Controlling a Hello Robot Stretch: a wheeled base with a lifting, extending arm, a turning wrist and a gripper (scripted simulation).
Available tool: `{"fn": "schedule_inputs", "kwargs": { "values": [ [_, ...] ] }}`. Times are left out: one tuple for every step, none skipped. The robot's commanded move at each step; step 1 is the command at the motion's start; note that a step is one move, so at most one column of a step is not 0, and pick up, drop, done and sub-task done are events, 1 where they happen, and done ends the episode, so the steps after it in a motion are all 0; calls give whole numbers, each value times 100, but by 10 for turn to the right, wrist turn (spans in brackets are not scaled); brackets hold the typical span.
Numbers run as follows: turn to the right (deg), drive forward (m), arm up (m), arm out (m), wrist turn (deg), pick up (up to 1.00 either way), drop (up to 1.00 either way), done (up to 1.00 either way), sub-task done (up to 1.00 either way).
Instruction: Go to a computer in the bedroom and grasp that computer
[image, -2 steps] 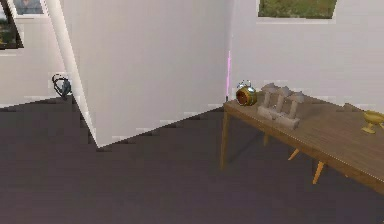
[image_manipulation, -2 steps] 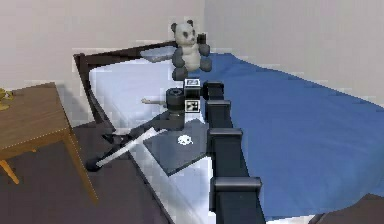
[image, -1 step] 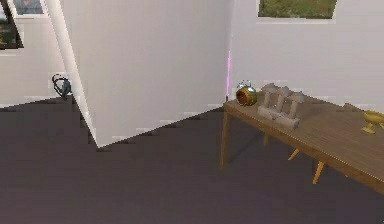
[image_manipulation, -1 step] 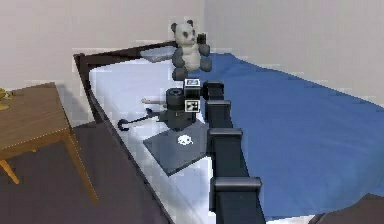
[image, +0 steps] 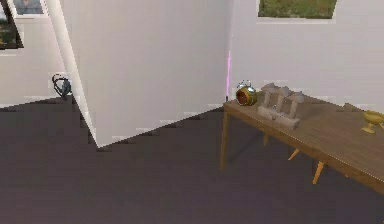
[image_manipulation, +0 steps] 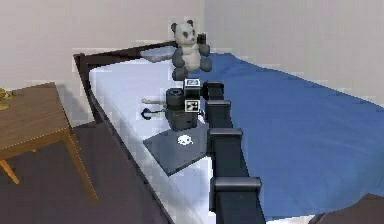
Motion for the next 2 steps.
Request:
{"fn": "schedule_inputs", "kwargs": {
  "values": [
    [0,0,-30,0,0,0,0,0,0],
    [0,0,0,0,0,100,0,0,0]
  ]
}}
